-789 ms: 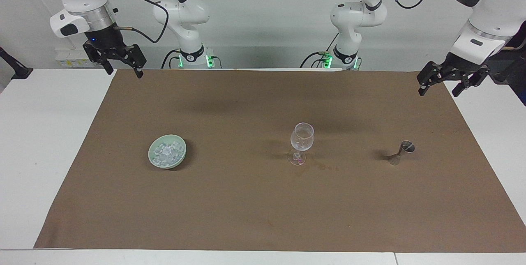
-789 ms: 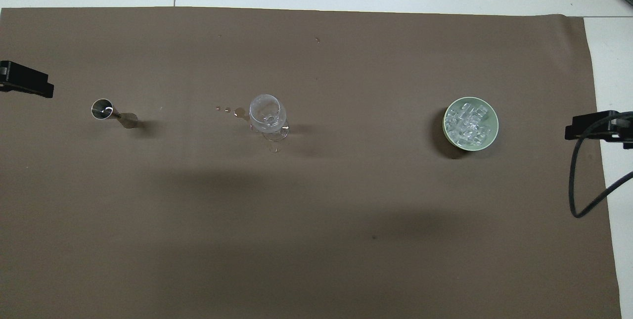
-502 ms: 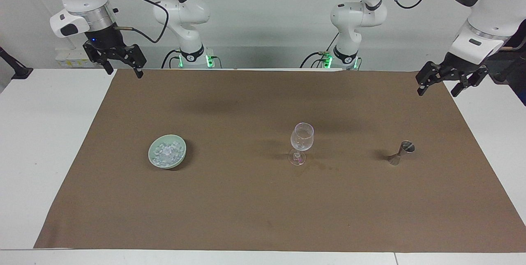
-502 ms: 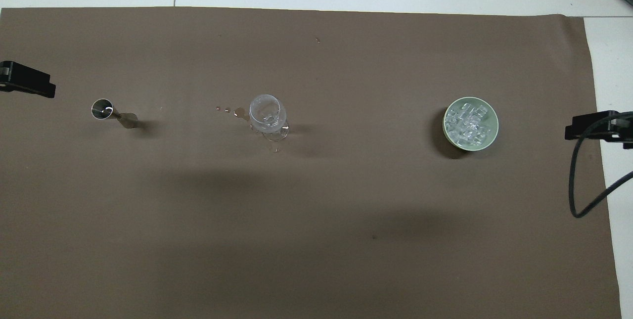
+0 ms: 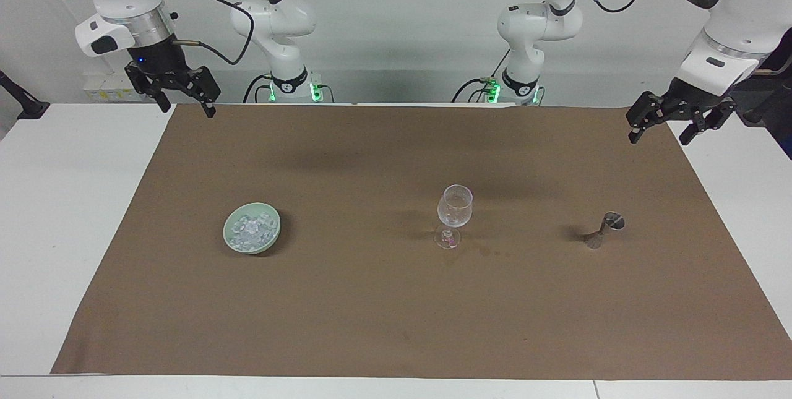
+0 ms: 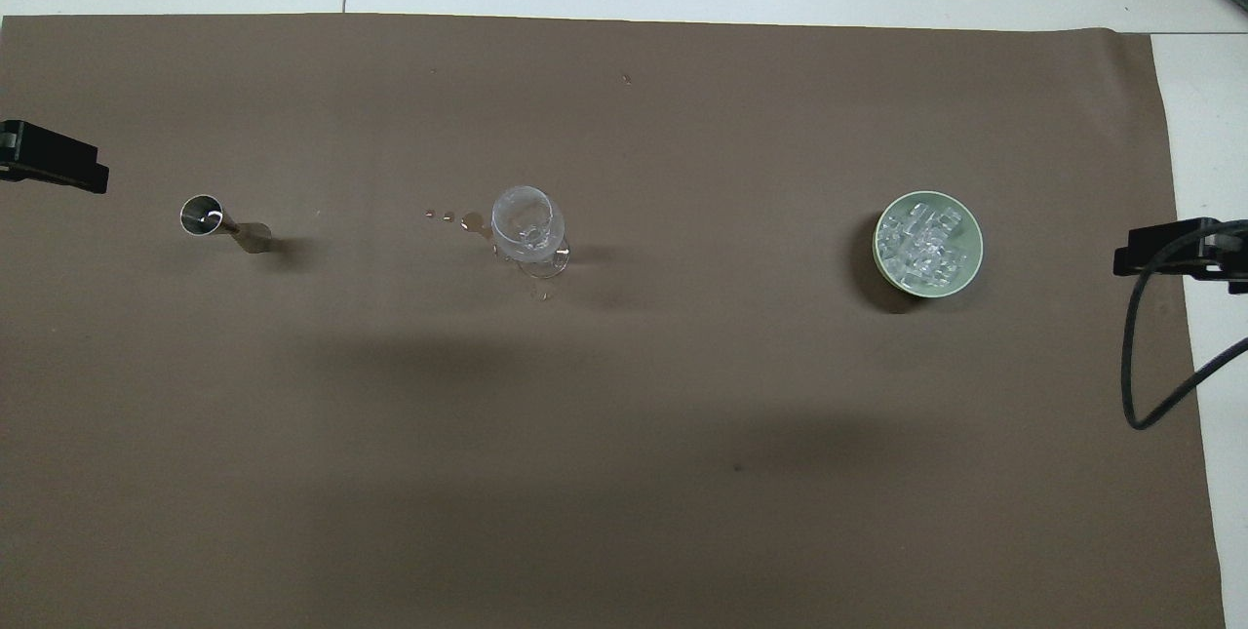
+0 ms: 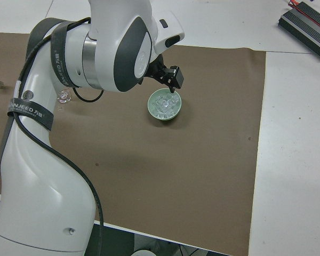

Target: Pour wine and add ice with both arms

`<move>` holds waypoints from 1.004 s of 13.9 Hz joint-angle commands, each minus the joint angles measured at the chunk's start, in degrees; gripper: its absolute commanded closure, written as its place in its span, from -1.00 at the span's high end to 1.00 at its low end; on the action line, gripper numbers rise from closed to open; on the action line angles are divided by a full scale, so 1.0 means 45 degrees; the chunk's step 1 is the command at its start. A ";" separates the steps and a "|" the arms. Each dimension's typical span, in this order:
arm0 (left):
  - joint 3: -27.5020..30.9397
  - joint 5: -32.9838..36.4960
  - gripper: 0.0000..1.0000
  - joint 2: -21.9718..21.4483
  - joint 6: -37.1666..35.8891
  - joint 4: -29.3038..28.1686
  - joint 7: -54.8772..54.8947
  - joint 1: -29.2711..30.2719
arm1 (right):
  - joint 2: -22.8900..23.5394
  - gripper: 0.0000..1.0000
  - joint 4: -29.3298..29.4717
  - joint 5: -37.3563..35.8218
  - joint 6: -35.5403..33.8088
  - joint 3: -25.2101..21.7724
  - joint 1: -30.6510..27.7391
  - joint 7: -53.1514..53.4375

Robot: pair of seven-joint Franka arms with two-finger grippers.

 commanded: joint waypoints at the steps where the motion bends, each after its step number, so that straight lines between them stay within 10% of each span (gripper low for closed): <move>1: 0.0051 0.0124 1.00 -0.0103 -0.0245 0.0018 -0.0182 -0.0160 | 0.0035 1.00 0.0023 0.0253 0.0074 0.0105 -0.0193 -0.0260; 14: 0.0011 0.0104 1.00 -0.0122 -0.0225 -0.0001 -0.0025 -0.0198 | 0.0035 1.00 0.0023 0.0273 0.0074 0.0105 -0.0193 -0.0260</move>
